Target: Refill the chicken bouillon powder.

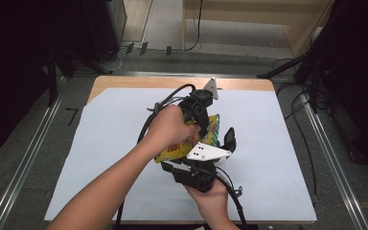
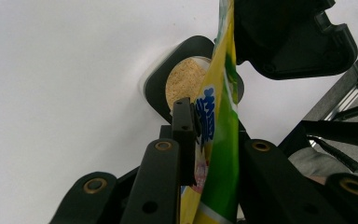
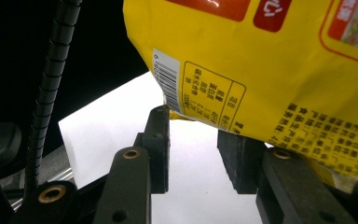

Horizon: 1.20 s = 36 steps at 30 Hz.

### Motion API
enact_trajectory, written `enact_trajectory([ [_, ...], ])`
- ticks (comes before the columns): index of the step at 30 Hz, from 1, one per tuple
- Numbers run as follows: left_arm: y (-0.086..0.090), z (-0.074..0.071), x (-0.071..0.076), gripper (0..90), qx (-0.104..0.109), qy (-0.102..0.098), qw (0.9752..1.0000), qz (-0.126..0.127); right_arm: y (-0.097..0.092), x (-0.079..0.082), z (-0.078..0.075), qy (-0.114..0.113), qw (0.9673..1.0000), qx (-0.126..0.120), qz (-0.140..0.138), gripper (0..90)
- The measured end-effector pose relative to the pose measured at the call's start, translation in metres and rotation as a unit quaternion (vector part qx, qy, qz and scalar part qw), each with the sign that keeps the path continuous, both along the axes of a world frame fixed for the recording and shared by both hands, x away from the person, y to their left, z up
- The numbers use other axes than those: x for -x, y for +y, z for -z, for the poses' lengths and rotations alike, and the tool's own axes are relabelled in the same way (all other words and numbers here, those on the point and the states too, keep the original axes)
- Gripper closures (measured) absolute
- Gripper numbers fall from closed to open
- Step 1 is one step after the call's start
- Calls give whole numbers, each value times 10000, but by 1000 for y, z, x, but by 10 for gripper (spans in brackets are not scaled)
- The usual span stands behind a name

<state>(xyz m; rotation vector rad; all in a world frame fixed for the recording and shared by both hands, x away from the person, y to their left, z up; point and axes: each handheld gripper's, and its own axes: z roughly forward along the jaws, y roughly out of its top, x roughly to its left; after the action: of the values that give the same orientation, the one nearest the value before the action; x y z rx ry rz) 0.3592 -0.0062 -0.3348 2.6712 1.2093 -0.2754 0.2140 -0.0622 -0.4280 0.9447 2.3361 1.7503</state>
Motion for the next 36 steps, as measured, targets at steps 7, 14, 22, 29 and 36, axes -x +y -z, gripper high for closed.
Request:
enact_trajectory([
  [7,-1,0,0,825,-10,-9,10000,-30,0,0,0,2,10000,-3,7,665],
  [14,-3,0,1,826,-80,-12,10000,21,-1,0,-1,22,10000,-11,10,664],
  [22,-3,1,1,824,-132,-12,9999,90,-1,0,-1,17,10000,-6,12,665],
  [29,-4,1,1,814,-164,-29,9998,131,-1,1,-1,38,10000,-13,12,665],
  [36,-4,1,1,813,-181,-29,9998,128,-1,0,-1,14,10000,1,7,665],
])
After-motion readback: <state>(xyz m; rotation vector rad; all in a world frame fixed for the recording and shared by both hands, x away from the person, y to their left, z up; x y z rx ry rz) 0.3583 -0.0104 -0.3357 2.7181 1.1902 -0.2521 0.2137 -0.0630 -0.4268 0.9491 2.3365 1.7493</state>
